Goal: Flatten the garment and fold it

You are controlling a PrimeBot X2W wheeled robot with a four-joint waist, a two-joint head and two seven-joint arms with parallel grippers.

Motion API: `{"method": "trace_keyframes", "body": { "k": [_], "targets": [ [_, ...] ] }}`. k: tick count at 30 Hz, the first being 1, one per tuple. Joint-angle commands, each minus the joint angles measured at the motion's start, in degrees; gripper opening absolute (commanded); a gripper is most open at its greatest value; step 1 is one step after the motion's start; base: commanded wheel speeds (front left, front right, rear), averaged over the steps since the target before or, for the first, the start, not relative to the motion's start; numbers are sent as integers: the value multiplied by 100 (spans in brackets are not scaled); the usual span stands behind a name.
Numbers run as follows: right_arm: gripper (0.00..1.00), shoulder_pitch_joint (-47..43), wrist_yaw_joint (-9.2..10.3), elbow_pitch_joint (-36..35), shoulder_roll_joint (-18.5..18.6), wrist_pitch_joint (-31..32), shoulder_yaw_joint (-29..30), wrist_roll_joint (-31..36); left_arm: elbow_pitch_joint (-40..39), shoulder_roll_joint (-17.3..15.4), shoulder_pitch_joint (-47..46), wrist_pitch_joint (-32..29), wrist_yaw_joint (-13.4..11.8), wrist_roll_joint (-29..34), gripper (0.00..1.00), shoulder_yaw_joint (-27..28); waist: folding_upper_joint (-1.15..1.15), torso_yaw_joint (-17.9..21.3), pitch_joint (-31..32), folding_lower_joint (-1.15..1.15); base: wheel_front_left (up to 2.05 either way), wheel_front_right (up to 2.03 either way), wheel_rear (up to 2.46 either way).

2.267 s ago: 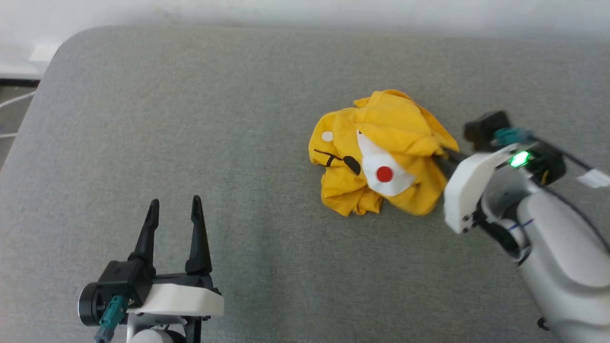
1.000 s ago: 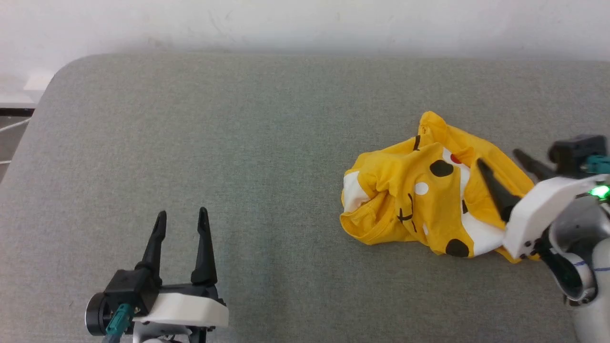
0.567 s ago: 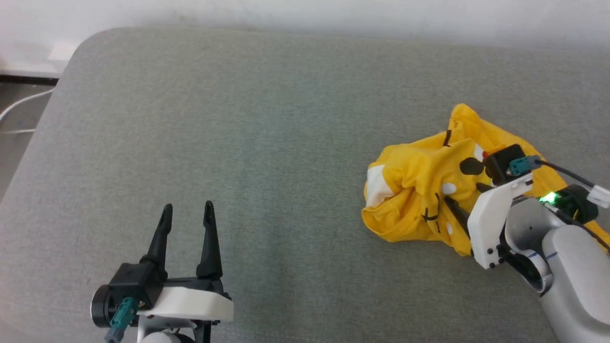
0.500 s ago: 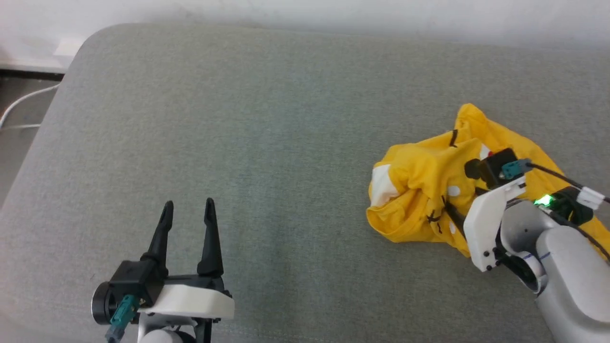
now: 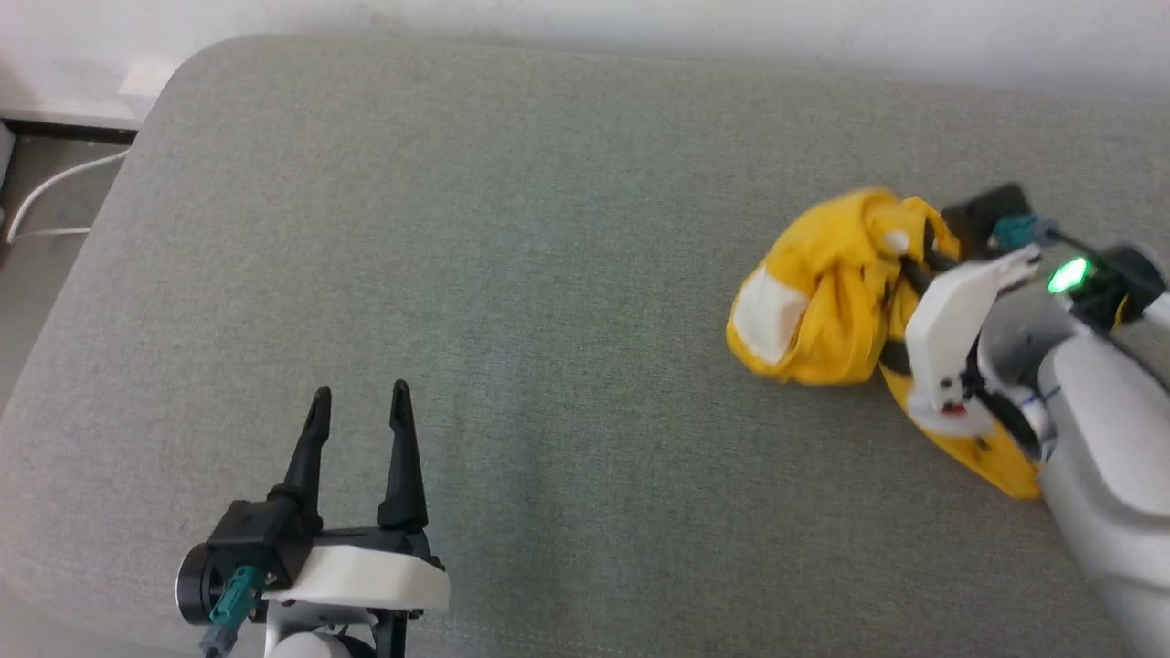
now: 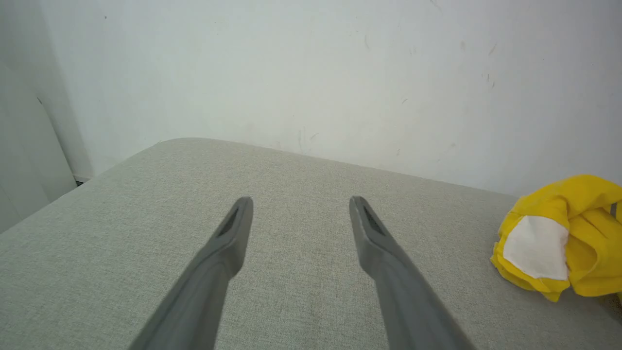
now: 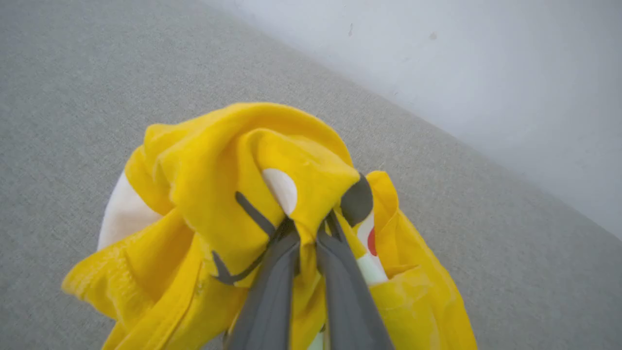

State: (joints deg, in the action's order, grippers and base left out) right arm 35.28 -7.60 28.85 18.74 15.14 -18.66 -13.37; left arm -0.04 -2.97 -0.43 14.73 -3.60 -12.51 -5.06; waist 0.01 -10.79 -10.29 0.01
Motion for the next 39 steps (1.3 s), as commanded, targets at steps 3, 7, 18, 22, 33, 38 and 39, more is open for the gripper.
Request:
{"method": "trace_keyframes", "body": {
  "k": [3,7,18,22,33,38,39],
  "targets": [
    [0,371,11,-12,15,-248,61,96,11,9,-108,27,-44,-28,100,-8,-1,100,75,-1,0,0,0],
    [0,617,11,-175,18,-479,-22,154,19,9,-71,27,-47,-14,100,-8,-1,183,151,-1,0,0,0],
    [0,-789,11,-1059,-36,-232,-1097,-505,45,9,64,27,-13,26,100,-18,-1,331,271,-1,0,0,0],
    [0,-1571,11,-1134,-64,-119,-1443,-727,57,9,52,27,13,38,100,-24,-1,343,267,-1,0,0,0],
    [100,-1880,11,-1206,-114,64,-1316,-852,123,9,66,27,36,65,100,-4,-1,418,383,-1,0,0,0],
    [100,-1771,11,-1723,-138,317,-812,-1122,92,9,129,27,-10,26,100,-20,-1,421,476,-1,0,0,0],
    [100,-1748,11,-1874,-138,412,-697,-1194,80,9,142,27,-22,20,100,-21,-1,423,480,-1,0,0,0]
  ]
}}
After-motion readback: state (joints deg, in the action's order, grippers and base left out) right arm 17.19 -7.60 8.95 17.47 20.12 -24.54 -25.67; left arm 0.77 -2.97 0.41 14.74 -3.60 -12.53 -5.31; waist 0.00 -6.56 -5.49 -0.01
